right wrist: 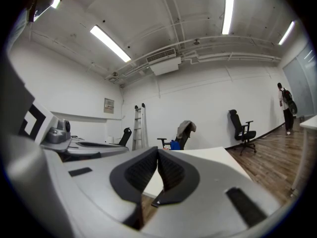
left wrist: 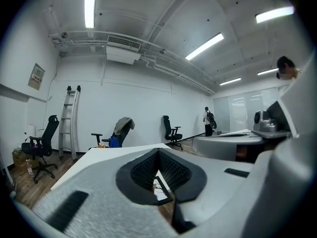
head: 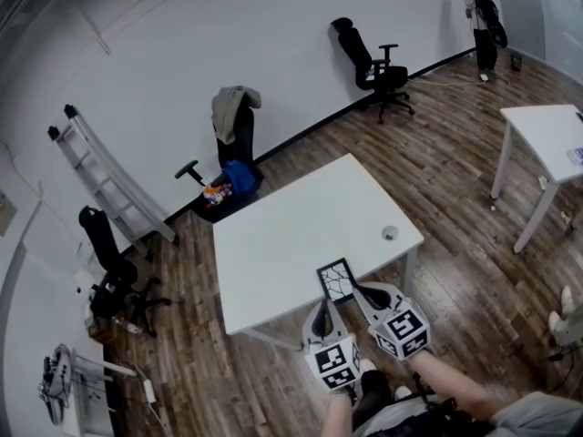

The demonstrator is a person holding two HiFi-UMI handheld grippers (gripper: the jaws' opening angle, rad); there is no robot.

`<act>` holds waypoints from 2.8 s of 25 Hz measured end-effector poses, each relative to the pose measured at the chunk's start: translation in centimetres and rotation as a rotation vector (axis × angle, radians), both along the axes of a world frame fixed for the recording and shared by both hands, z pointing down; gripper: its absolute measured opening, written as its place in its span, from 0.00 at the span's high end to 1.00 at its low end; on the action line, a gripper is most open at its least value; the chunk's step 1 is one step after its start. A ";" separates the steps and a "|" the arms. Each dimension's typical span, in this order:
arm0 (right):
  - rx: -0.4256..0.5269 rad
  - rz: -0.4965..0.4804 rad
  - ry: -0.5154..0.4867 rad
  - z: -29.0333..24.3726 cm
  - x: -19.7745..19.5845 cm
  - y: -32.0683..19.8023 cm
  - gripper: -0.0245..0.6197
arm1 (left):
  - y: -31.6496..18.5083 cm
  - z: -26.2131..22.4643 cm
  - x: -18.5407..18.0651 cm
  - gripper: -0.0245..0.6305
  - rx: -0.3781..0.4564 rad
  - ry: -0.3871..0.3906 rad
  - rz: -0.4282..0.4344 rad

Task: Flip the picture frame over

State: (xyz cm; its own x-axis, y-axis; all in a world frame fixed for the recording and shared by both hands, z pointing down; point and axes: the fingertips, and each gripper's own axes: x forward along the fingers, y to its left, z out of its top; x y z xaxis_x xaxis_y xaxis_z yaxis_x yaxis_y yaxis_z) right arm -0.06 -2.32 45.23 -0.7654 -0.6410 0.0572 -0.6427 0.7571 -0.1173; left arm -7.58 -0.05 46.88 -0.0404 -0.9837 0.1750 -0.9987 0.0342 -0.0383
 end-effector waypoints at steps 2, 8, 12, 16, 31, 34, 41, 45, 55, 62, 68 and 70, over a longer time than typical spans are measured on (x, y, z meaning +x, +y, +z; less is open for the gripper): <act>-0.007 0.007 0.007 0.5 -0.8 -1.4 0.95 | -1.4 0.5 -1.0 0.97 -0.007 0.005 0.000; -0.019 0.037 0.033 1.3 -2.9 -5.3 0.95 | -5.6 1.7 -3.2 0.97 -0.045 0.021 0.026; -0.038 0.065 0.044 2.1 -3.5 -7.6 0.95 | -7.9 2.5 -4.0 0.97 -0.068 0.032 0.049; -0.059 0.088 0.057 2.9 -4.1 -9.1 0.95 | -9.7 3.4 -4.6 0.97 -0.082 0.045 0.069; -0.134 0.141 0.127 7.1 -7.3 -13.3 0.96 | -14.3 7.4 -8.5 0.97 -0.183 0.082 0.115; -0.147 0.159 0.147 7.9 -7.4 -13.9 0.96 | -14.9 8.3 -9.3 0.97 -0.206 0.060 0.108; -0.180 0.192 0.200 10.8 -6.6 -14.5 0.96 | -14.5 11.6 -9.4 0.97 -0.304 0.086 0.123; -0.222 0.174 0.217 12.6 -6.2 -14.0 0.96 | -13.7 13.7 -8.8 0.97 -0.364 0.109 0.129; -0.379 0.083 0.311 17.8 -6.2 -15.8 0.91 | -14.6 17.7 -8.9 0.93 -0.514 0.211 0.070; -0.467 0.043 0.328 20.0 -6.2 -15.9 0.84 | -14.0 19.9 -9.3 0.87 -0.597 0.247 0.057; -0.561 0.008 0.290 21.5 -5.3 -15.5 0.80 | -11.8 21.5 -9.1 0.78 -0.678 0.415 0.056; -0.596 -0.003 0.283 22.2 -4.7 -15.3 0.80 | -11.2 22.3 -9.0 0.77 -0.705 0.459 0.059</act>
